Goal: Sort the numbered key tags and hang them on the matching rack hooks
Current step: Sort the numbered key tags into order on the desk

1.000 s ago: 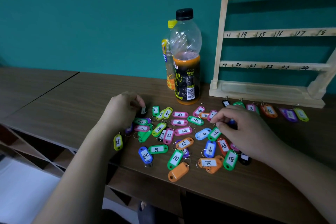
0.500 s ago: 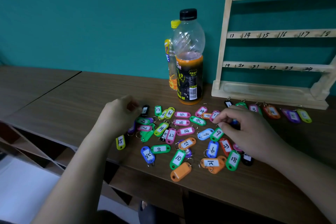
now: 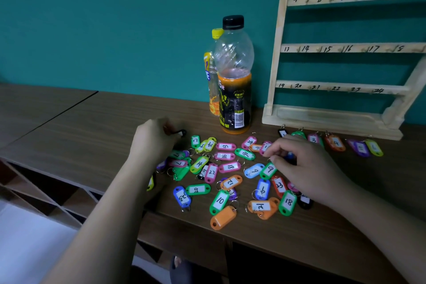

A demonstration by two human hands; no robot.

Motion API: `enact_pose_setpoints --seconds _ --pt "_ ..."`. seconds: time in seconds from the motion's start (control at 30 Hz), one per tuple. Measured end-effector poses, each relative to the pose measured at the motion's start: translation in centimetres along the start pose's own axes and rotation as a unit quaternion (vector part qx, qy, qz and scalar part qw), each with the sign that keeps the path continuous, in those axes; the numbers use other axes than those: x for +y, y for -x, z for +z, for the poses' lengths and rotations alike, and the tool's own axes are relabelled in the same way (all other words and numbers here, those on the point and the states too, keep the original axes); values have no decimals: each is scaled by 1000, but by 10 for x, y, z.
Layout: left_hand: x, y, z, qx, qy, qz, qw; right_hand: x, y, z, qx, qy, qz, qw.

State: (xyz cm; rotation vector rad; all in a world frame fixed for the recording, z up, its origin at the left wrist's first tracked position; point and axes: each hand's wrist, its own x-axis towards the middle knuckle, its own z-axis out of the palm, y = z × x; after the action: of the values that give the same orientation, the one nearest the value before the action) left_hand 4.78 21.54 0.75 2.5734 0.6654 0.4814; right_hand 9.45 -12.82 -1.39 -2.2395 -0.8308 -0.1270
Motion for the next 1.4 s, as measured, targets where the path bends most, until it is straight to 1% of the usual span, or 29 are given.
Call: enact_pose_setpoints --seconds 0.1,0.17,0.27,0.43,0.6,0.73,0.87,0.93,1.03,1.07,1.17,1.23,1.3,1.4 --pt "13 11 -8 34 65 25 997 -1 0 -2 2 -1 0 1000" --pt "25 21 -11 33 98 53 993 -3 0 -2 6 -9 2 1000" --pt "46 38 -12 -4 126 98 987 -7 -1 -3 20 -34 3 999" --pt "77 61 -2 -108 147 203 962 -19 -1 -5 44 -58 -32 997" --pt "96 70 15 -136 158 276 938 -26 -2 -6 24 -64 -62 996" --pt "98 70 19 -154 171 274 934 -22 -4 -12 7 -101 -32 994" --pt "100 69 20 -141 226 236 934 -18 -6 -15 -31 -133 -14 990" --pt "100 69 21 -142 238 224 934 -18 -8 -18 -58 -131 -14 990" --pt "102 71 22 -149 263 216 929 -19 -12 -25 -89 -100 -25 991" --pt "103 72 22 -148 273 215 926 -19 -14 -27 -98 -107 -21 989" --pt "107 74 21 -142 296 217 919 -19 -20 -28 -132 -175 2 976" --pt "108 75 21 -140 302 216 918 -20 -25 -30 -143 -182 12 973" --pt "107 76 21 -124 296 214 923 -20 -32 -34 -138 -156 36 977" --pt "101 74 17 -105 277 204 933 -9 -47 -46 -56 -77 104 990"
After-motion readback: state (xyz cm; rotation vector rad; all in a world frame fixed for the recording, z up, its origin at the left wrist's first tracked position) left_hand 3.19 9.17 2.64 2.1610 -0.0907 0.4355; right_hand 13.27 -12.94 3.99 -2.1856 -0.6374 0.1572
